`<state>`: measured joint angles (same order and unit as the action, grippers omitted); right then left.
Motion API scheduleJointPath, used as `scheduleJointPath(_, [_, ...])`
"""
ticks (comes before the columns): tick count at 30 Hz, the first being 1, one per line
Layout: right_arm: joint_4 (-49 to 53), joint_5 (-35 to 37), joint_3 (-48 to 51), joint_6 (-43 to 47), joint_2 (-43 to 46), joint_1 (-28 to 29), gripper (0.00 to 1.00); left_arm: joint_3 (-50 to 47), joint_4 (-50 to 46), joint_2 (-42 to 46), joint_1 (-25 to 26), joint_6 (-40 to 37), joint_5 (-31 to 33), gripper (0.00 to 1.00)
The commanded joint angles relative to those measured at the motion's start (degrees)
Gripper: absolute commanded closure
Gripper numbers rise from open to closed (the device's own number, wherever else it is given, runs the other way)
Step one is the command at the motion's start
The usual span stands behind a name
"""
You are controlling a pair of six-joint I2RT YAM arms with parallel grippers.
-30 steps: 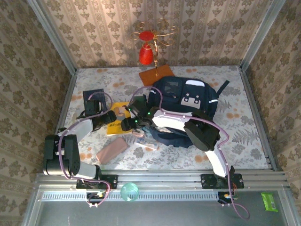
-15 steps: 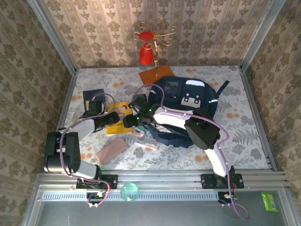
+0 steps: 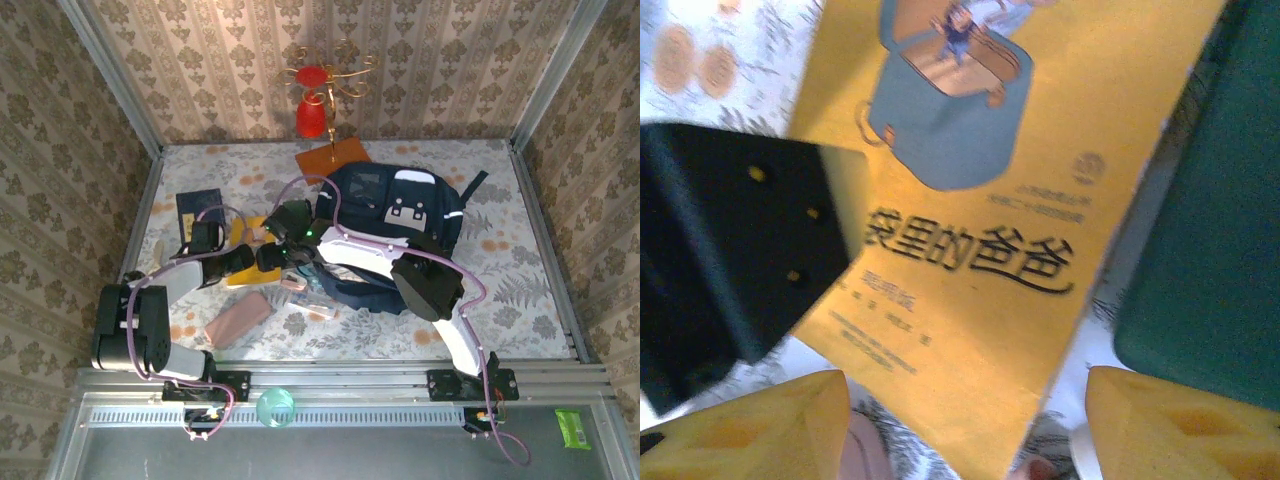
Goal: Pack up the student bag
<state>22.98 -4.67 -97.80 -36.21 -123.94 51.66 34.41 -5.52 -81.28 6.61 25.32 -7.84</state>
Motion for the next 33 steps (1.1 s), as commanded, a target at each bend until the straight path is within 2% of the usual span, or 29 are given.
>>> scheduleJointPath(1, [1.27,-0.08,-3.25,-2.11,-1.76,0.23,0.35,-0.94,-0.67,1.12,-0.97,1.3,1.99,0.23])
scheduleJointPath(12, [2.33,-0.16,-8.95,-3.39,-7.52,-2.23,0.37,-0.71,-0.77,1.22,-1.37,0.61,1.25,0.23])
scheduleJointPath(17, [2.96,-0.27,-7.03,-3.42,-7.29,-3.58,0.37,-0.64,-0.68,1.12,-1.38,0.43,0.9,0.23])
scheduleJointPath(21, [4.21,2.59,-4.2,-2.65,-4.81,-4.53,0.38,-0.75,-0.45,1.1,-1.32,0.46,-0.38,0.23])
scheduleJointPath(27, [5.85,2.9,-6.14,-2.06,-4.56,-3.99,0.37,-1.02,-0.37,1.73,-1.27,0.94,-1.49,0.23])
scheduleJointPath(33, [8.98,7.01,-9.16,-1.2,-4.91,-2.11,0.37,-0.86,-0.72,3.38,-1.32,1.44,-0.17,0.23])
